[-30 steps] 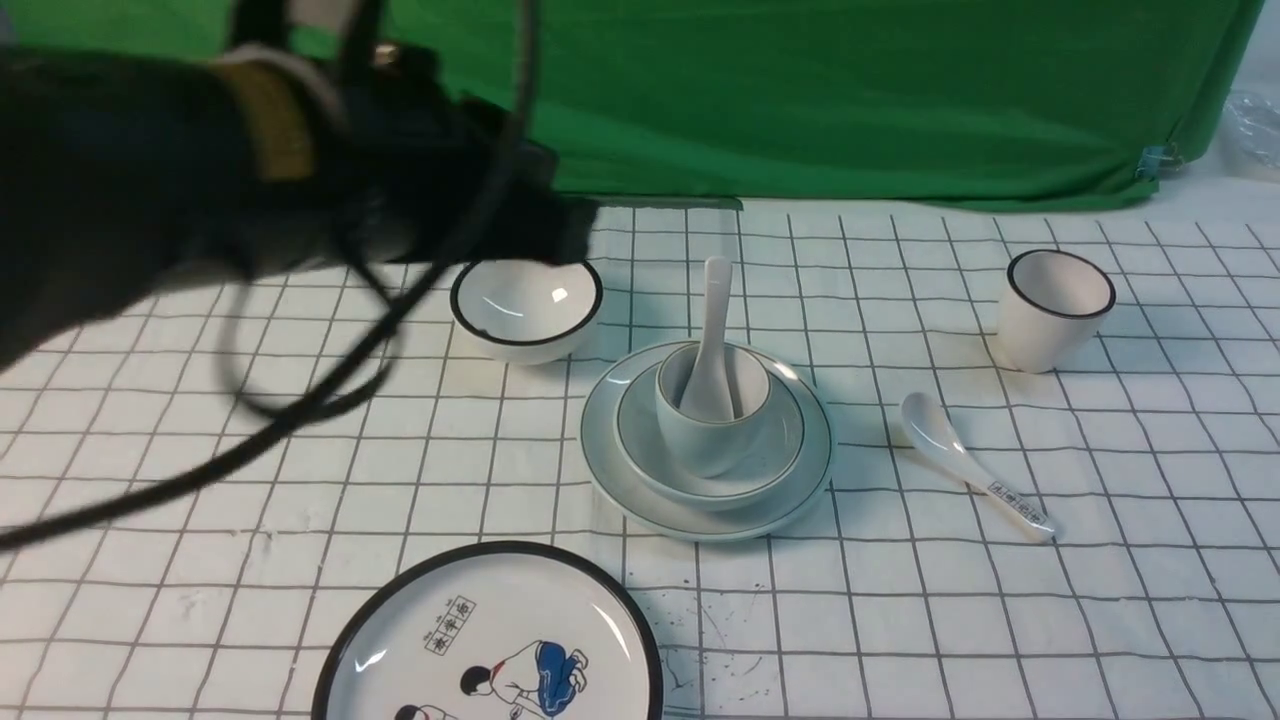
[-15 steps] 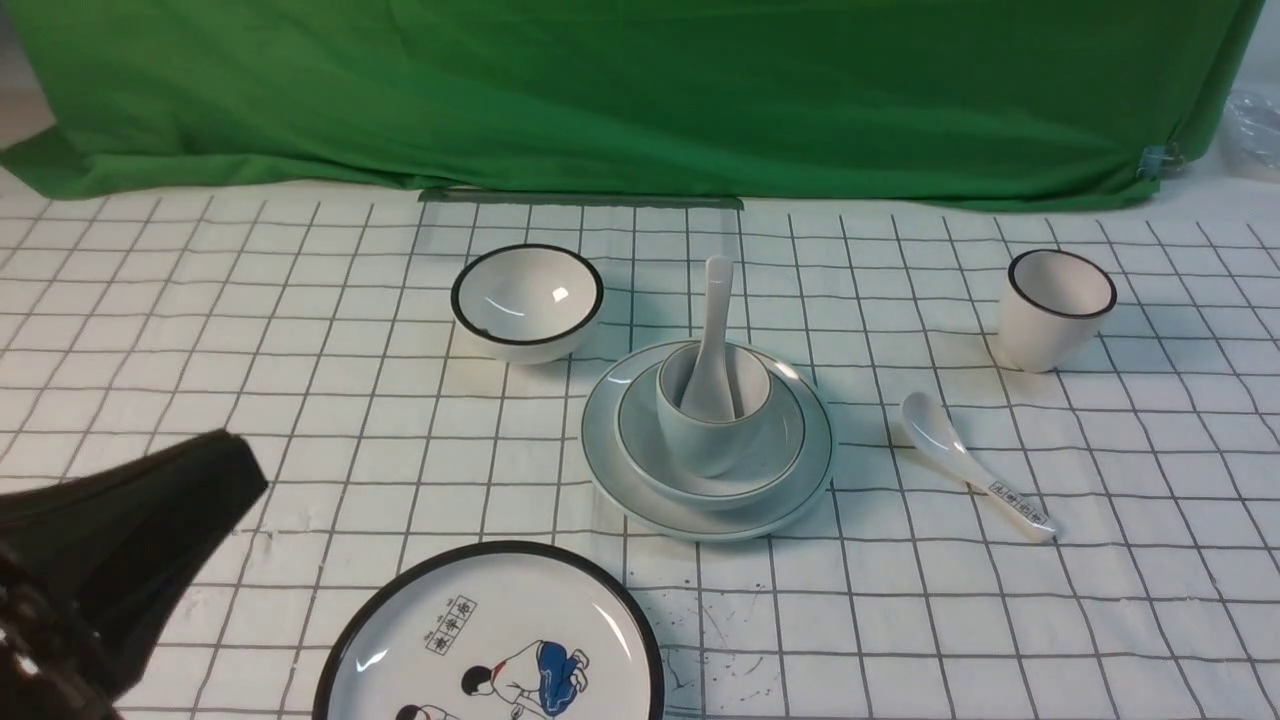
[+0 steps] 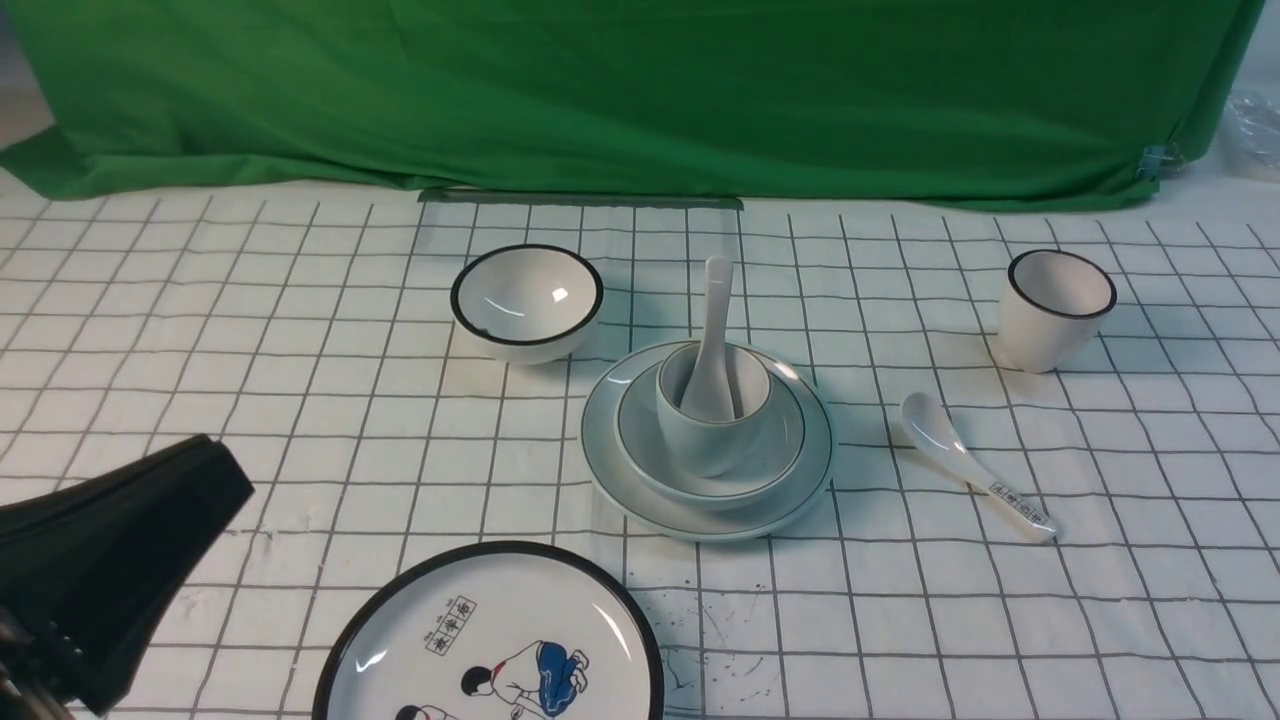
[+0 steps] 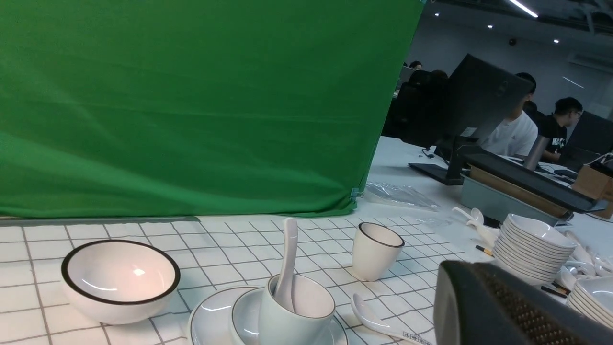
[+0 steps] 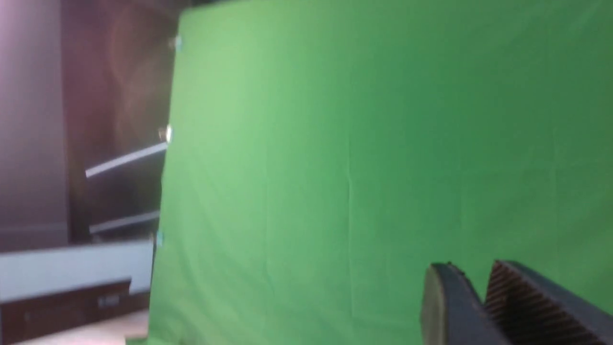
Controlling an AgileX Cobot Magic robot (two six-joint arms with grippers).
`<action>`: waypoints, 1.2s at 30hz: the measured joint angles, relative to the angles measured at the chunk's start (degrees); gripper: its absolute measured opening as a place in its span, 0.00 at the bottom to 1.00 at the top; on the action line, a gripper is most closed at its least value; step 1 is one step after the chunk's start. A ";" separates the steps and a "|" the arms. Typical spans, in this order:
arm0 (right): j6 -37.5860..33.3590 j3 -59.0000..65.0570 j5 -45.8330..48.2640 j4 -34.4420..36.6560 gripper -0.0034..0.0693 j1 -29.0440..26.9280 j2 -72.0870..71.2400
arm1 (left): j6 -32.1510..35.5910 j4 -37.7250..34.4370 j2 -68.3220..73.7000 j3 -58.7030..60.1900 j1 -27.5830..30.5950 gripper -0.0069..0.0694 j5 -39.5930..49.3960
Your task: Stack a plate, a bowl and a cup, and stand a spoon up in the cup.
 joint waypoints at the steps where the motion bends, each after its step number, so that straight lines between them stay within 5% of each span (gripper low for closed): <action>1: 0.00 0.00 1.64 0.00 0.28 0.00 0.00 | 0.05 0.00 0.00 0.00 0.00 0.09 0.00; 6: 0.00 0.00 5.15 0.00 0.29 0.00 0.00 | 0.32 0.17 0.00 0.00 0.00 0.09 0.00; 12: 0.00 0.05 8.11 0.04 0.32 0.00 0.00 | 10.11 -3.44 -0.30 1.08 0.93 0.09 -1.14; 16: 0.00 0.05 8.31 0.04 0.33 0.00 0.00 | 19.27 -11.78 -3.68 5.95 8.41 0.09 -3.43; 26: 0.00 0.05 8.50 0.04 0.37 0.00 0.00 | 25.69 -13.16 -18.71 15.15 31.86 0.09 8.72; 36: 0.00 0.05 8.50 0.04 0.37 0.00 0.00 | 27.64 -10.93 -20.38 15.20 34.36 0.09 17.90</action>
